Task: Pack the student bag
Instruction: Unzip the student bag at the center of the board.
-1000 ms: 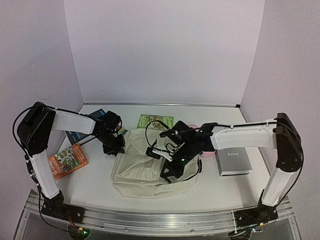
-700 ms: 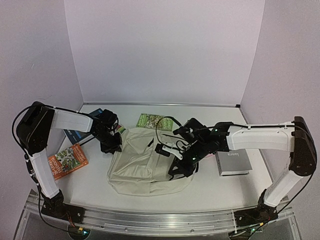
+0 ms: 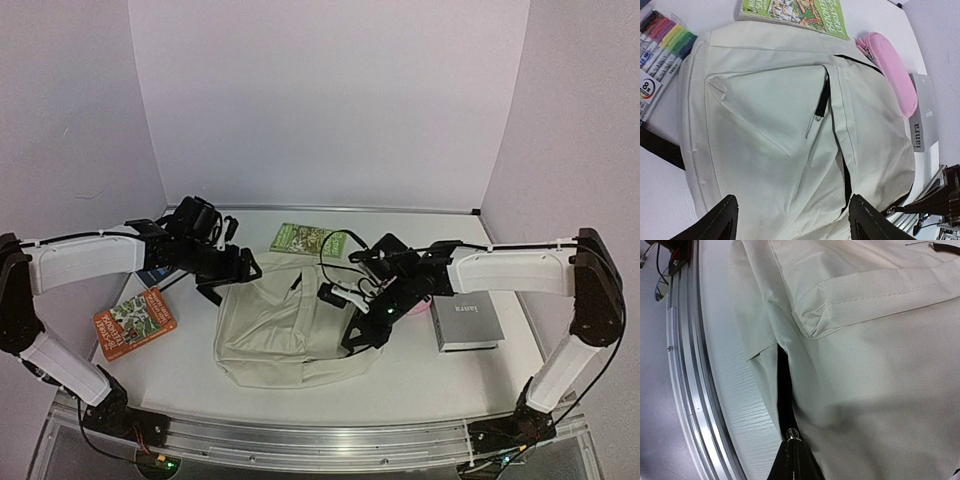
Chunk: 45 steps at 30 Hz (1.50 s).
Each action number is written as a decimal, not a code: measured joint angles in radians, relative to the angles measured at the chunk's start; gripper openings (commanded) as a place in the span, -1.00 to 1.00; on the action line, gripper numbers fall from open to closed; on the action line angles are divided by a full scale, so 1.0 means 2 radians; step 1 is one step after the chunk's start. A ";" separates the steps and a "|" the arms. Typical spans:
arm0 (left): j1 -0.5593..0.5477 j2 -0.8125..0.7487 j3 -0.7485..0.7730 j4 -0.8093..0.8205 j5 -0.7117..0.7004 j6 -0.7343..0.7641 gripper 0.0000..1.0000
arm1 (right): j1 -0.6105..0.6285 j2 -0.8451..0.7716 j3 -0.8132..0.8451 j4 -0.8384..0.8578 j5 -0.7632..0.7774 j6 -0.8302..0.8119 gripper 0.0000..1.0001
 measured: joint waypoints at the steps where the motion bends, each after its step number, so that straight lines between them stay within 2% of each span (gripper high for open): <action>1: -0.002 -0.003 -0.007 0.005 0.007 0.001 0.51 | -0.003 0.002 0.003 0.000 -0.008 0.002 -0.91; 3: -0.005 0.002 -0.020 0.010 0.015 0.000 0.50 | -0.008 0.007 0.008 0.000 -0.020 0.006 -0.84; 10: -0.006 0.013 -0.037 0.011 0.017 0.000 0.49 | -0.013 0.028 0.008 -0.011 -0.048 -0.001 -0.86; 13: -0.006 0.013 -0.036 0.010 0.017 0.000 0.49 | -0.013 0.029 0.008 -0.024 -0.060 -0.011 -0.78; 15: -0.006 0.013 -0.036 0.011 0.016 0.000 0.49 | -0.013 0.029 0.008 -0.029 -0.064 -0.017 -0.61; 18: -0.006 0.016 -0.036 0.011 0.016 0.000 0.49 | -0.013 0.028 0.004 -0.037 -0.067 -0.027 -0.09; 20: -0.006 0.020 -0.036 0.011 0.016 0.000 0.48 | -0.013 0.027 0.000 -0.041 -0.068 -0.029 0.02; 22: -0.006 0.025 -0.036 0.011 0.016 0.000 0.48 | -0.013 0.026 -0.003 -0.044 -0.068 -0.035 0.00; 25: -0.006 0.028 -0.036 0.010 0.016 0.000 0.48 | -0.013 0.026 -0.004 -0.046 -0.069 -0.039 -0.24; 27: -0.006 0.028 -0.036 0.010 0.016 0.000 0.47 | -0.013 0.026 -0.004 -0.047 -0.070 -0.042 -0.31; 28: -0.006 0.028 -0.036 0.010 0.016 0.000 0.47 | -0.013 0.026 -0.004 -0.047 -0.070 -0.043 -0.31; 31: -0.006 0.028 -0.036 0.010 0.016 -0.001 0.47 | -0.013 0.026 -0.004 -0.047 -0.070 -0.045 -0.08; 33: -0.006 0.028 -0.036 0.010 0.016 -0.001 0.47 | -0.014 0.026 -0.004 -0.047 -0.069 -0.046 -0.02; 38: -0.006 0.028 -0.036 0.010 0.016 -0.001 0.47 | -0.027 0.026 -0.004 -0.049 -0.070 -0.043 -0.14; 42: -0.006 0.028 -0.036 0.010 0.013 -0.001 0.47 | -0.047 0.026 -0.004 -0.051 -0.073 -0.040 -0.09; 45: -0.006 0.028 -0.036 0.010 0.012 -0.001 0.47 | -0.054 0.026 -0.004 -0.053 -0.073 -0.040 -0.13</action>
